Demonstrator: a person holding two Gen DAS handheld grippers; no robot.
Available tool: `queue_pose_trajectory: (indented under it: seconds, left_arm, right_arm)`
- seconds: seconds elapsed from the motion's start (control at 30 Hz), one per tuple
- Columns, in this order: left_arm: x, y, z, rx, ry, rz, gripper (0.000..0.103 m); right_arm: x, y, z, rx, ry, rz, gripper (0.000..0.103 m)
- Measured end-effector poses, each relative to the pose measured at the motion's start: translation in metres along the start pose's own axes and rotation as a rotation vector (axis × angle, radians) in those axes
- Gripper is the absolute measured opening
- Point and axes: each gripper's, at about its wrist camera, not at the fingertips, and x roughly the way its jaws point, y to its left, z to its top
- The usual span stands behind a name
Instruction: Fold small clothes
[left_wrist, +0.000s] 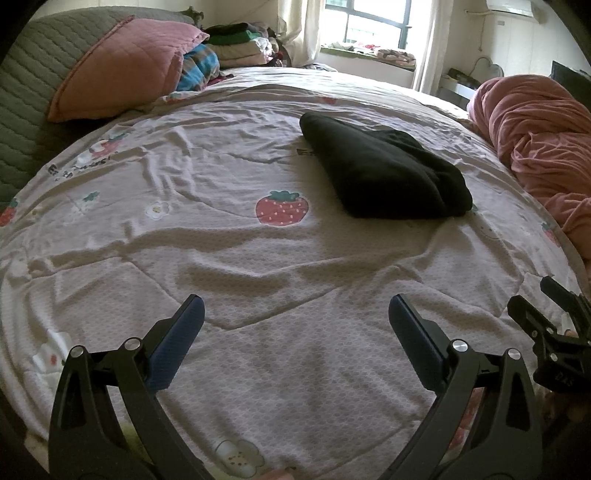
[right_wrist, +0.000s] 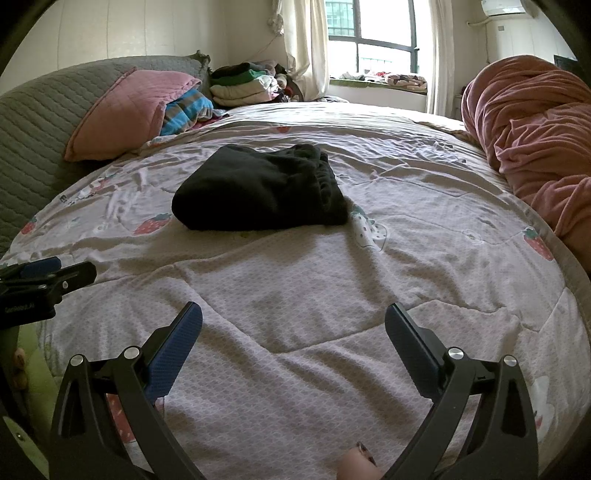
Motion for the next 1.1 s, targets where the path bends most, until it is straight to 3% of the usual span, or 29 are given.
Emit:
queue_pose_trajectory:
  seconds: [0.8,0.93,1.1]
  left_arm:
    - [0.000,0.001,-0.002,0.002,0.010,0.010,0.093]
    - [0.002,0.001,-0.003,-0.007,0.022,0.019,0.093]
    - [0.000,0.024,0.010,-0.070,0.022,0.011,0.093]
  right_arm:
    - [-0.002,0.002,0.000,0.015,-0.013,-0.013,0.099]
    - [-0.007,-0.004,0.001,0.053,-0.021,-0.046,0.099]
    - [-0.046,-0.050,0.008,0.203,-0.100,-0.181,0.098]
